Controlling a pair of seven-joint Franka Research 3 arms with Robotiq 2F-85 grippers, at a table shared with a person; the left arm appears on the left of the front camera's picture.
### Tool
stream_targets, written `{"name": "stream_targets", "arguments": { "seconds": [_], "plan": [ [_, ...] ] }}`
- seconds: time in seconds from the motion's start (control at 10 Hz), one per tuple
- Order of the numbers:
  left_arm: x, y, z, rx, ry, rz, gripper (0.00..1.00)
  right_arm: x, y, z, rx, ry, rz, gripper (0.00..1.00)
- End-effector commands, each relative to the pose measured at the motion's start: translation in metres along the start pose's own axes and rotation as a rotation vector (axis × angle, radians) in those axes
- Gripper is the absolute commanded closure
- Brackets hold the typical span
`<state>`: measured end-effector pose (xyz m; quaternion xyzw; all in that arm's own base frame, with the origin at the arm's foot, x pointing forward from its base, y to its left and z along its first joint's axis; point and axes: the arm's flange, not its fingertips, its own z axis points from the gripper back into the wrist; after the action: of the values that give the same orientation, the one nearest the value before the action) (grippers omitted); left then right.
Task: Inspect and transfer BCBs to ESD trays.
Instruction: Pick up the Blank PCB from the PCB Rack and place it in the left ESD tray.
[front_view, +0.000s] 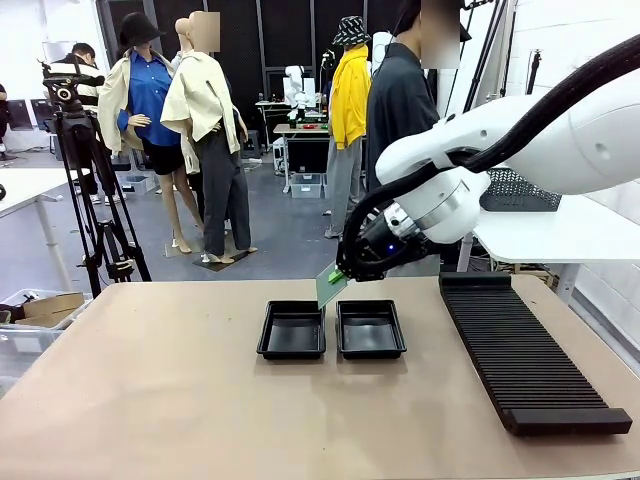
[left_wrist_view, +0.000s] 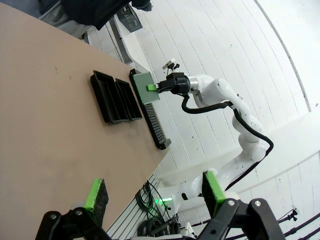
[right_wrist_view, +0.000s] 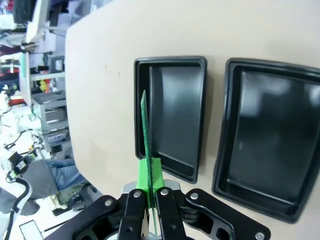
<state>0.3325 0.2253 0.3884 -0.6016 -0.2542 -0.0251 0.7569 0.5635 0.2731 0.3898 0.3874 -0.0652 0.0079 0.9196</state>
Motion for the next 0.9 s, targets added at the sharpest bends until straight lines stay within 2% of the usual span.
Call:
{"name": "stream_targets", "arguments": {
  "seconds": [0.0,0.5,0.8],
  "plan": [
    [0.000,-0.002,0.002,0.006,-0.004,0.005,0.00,0.012,-0.001,-0.018,0.051,-0.019,0.004,1.00],
    [0.000,-0.002,0.002,0.006,-0.004,0.005,0.00,0.046,-0.017,-0.064,0.095,0.001,-0.042,1.00],
    [0.000,-0.002,0.002,0.006,-0.004,0.005,0.00,0.043,-0.026,-0.102,0.061,0.056,-0.039,1.00]
  ]
}}
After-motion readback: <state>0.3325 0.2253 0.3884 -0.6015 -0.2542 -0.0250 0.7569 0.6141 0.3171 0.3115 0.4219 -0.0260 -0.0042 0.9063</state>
